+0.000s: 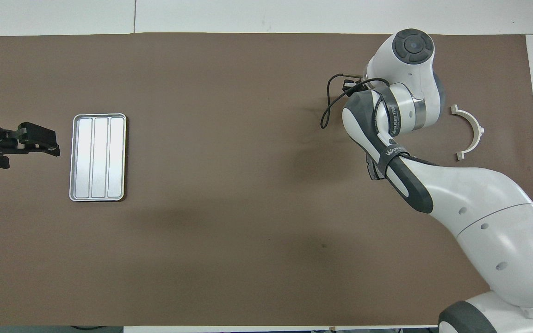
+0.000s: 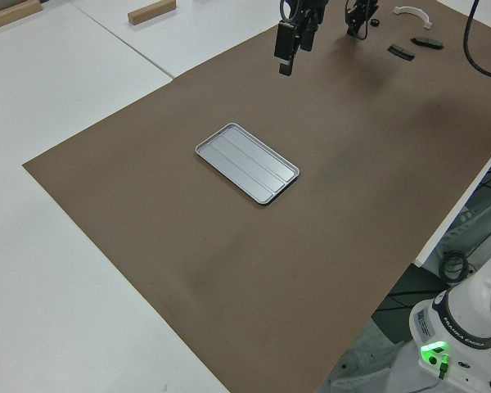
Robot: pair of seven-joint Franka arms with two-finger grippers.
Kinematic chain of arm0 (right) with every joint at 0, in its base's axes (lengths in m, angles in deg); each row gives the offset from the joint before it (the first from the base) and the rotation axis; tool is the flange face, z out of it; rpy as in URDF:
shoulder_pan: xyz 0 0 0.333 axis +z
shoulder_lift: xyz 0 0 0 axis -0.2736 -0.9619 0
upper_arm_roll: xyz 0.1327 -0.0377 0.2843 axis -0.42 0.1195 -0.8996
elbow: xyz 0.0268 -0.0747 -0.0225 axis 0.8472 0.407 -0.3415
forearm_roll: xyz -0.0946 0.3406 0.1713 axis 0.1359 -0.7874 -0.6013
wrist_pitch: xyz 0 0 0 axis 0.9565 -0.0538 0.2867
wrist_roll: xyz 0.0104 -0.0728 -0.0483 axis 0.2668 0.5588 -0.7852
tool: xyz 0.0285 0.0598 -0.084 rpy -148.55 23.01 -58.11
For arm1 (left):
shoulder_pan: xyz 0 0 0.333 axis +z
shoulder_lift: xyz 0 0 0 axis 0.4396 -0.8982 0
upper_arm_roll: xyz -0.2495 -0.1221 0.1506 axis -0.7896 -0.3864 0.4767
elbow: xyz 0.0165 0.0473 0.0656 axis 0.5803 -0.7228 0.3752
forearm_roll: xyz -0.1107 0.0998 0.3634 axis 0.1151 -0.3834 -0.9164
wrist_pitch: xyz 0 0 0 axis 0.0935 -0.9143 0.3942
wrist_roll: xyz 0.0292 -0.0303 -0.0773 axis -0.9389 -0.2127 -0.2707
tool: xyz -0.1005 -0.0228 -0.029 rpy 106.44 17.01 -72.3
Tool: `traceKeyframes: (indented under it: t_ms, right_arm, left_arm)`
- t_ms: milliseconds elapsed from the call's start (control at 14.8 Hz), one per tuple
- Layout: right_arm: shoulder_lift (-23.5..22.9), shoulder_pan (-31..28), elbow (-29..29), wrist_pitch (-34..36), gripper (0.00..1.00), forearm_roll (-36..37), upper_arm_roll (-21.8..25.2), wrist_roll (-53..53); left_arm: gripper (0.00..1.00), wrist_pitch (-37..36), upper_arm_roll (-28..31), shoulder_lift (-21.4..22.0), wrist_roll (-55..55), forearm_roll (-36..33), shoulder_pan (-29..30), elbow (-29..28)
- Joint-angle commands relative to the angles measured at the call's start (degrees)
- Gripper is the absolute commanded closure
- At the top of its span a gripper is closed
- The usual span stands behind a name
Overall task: Pick bearing gear from pile to tray
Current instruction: 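Lift the black gear and carry it toward the table center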
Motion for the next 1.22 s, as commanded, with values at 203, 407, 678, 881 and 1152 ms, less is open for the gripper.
traceKeyframes:
  t_ms: [203, 407, 678, 881, 1152]
  right_arm:
    - [-0.78, -0.67, -1.3, 2.31, 1.0, 0.42, -0.29, 0.89]
    - [2.81, -0.15, -6.1, 14.92, 1.0, -0.19, -0.55, 0.54]
    - [4.84, 1.6, -18.85, 36.13, 1.0, -4.05, -5.12, 11.91]
    - [5.11, 10.11, -22.47, 37.31, 1.0, -4.14, -5.82, 30.36]
    - [5.28, 16.98, -22.3, 32.49, 1.0, -5.9, -6.35, 46.74]
  left_arm:
    - [0.0, -0.76, 0.14, 1.09, 0.4, 0.02, -0.17, -0.47]
    - [0.0, -0.85, 0.14, 1.09, 0.4, 0.02, -0.17, -0.56]
    - [0.0, -0.76, 0.14, 1.09, 0.4, 0.02, -0.17, -0.47]
    - [0.0, -0.76, 0.14, 1.09, 0.4, 0.02, -0.17, -0.47]
    - [0.0, -0.76, 0.14, 1.09, 0.4, 0.02, -0.17, -0.47]
